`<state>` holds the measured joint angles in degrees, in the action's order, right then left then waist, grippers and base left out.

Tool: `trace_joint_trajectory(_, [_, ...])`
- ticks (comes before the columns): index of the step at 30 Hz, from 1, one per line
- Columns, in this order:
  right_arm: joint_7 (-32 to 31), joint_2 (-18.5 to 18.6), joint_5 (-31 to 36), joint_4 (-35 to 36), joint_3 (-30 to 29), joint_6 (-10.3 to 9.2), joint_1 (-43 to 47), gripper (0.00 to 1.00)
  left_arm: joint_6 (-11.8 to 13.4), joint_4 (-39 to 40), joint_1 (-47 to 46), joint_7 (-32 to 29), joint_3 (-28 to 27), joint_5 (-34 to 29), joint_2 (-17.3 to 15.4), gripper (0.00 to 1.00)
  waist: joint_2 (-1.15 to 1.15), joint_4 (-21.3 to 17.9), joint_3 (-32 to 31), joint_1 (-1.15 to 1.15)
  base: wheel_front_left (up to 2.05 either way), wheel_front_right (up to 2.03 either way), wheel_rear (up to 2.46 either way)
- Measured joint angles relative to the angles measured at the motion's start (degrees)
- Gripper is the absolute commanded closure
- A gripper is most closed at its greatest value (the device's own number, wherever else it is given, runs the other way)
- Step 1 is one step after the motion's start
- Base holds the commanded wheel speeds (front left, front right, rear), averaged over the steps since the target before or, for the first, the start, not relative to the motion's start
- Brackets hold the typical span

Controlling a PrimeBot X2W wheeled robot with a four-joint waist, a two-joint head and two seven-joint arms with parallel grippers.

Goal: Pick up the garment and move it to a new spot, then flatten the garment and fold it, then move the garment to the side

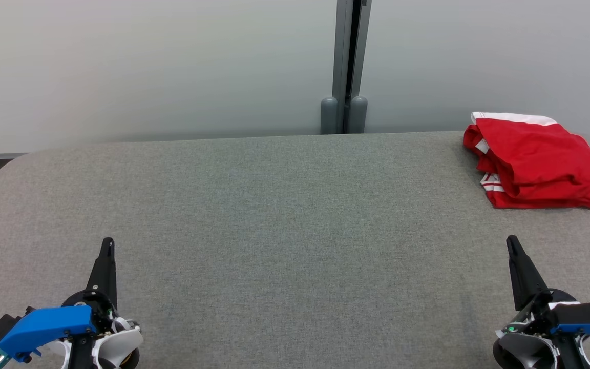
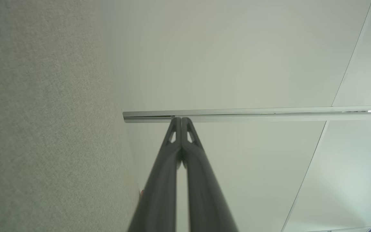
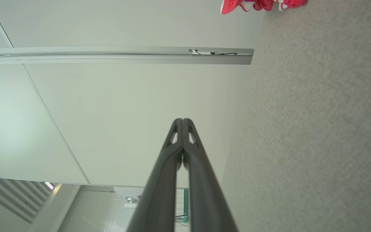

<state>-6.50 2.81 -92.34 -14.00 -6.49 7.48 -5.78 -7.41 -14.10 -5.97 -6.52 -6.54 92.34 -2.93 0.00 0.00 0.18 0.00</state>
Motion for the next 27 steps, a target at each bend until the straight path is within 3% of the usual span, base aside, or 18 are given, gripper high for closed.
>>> trace_joint_trajectory(27, [0.00, 0.00, 0.00, 0.00, 0.00, 0.00, -0.01, 1.00, 0.00, 0.00, 0.00, 0.00, 0.00, 0.01, 0.00, 1.00, 0.00, 0.00, 0.00, 0.00, 0.00, 0.00, 0.00])
